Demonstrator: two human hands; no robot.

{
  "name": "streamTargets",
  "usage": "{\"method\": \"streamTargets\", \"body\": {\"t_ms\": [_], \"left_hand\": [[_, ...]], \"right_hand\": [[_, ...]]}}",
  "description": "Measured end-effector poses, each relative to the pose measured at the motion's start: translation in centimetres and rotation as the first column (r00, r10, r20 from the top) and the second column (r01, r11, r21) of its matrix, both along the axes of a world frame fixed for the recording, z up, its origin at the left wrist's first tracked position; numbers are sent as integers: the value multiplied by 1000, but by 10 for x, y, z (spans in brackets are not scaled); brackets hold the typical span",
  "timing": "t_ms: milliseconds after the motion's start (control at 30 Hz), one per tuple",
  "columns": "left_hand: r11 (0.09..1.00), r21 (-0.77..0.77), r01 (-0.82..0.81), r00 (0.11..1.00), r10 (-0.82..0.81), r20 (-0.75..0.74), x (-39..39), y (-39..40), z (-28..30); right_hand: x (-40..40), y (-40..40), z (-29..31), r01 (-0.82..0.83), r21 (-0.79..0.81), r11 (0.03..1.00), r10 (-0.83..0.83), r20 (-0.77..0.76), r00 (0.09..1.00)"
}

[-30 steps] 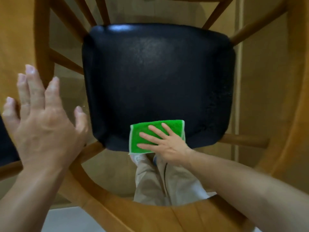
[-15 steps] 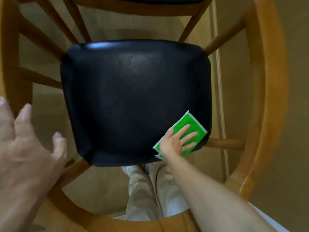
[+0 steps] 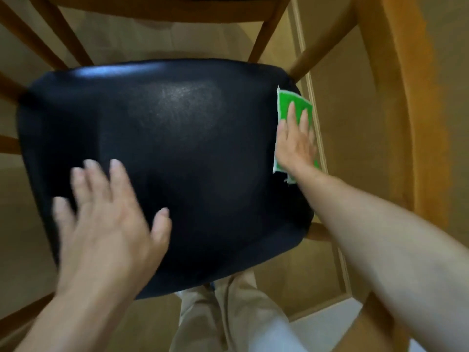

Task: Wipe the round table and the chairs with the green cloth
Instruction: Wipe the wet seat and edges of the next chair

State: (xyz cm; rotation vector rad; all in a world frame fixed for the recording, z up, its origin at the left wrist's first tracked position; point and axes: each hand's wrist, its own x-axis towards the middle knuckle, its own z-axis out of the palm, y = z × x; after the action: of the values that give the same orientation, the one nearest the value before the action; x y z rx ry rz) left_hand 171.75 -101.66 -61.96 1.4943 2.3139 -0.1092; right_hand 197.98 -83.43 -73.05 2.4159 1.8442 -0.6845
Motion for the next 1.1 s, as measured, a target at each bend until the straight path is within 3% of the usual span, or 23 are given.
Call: {"method": "streamTargets", "body": {"t_ms": [100,200,300,433,567,667,700,767,833,867,900,1000,1100], "left_hand": [[985,-171,-14,998,24,58,16,37,-26],[919,-394,-35,988,91,123,23,67,-46],[831,-555,-30,997,66,45,37,91,-64],[800,-596,-64,996,17,-83,44,99,-79],[805,-590,-55,993,-16,-114,45,94,-86],[815,-579,-39,991,-44,-128,47,94,-81],[821,-571,-32,990,-51,-128,46,94,-79],[825,-564,-38,995,-23,-101,46,93,-77],[823,-566,-49,996,2,-84,45,93,-78],[820,-570,-56,996,3,-94,45,94,-78],[817,-573,-59,993,-10,-116,46,93,-79],[822,-566,-53,988,-41,-151,46,91,-82],[834,-549,-56,992,-14,-122,45,90,-88]], "right_hand": [[4,7,-2,40,18,999,-39,-59,998],[6,-59,-2,317,43,947,-317,-11,948],[-3,-98,0,495,3,869,-494,41,868],[-18,-33,-4,616,-45,787,-612,75,787],[-46,36,-1,364,10,931,-364,56,930],[-87,35,-3,-61,92,994,54,77,996],[-102,19,-4,-257,109,960,250,71,966],[-120,-22,-2,-610,104,786,612,18,791],[-108,-35,-1,-763,122,635,769,-12,639],[-95,-27,-2,-758,131,639,766,-14,643],[-81,-14,-4,-702,126,701,706,13,708],[-45,28,-5,-294,89,952,284,103,953],[-44,53,-3,39,66,997,-44,77,996]]}}
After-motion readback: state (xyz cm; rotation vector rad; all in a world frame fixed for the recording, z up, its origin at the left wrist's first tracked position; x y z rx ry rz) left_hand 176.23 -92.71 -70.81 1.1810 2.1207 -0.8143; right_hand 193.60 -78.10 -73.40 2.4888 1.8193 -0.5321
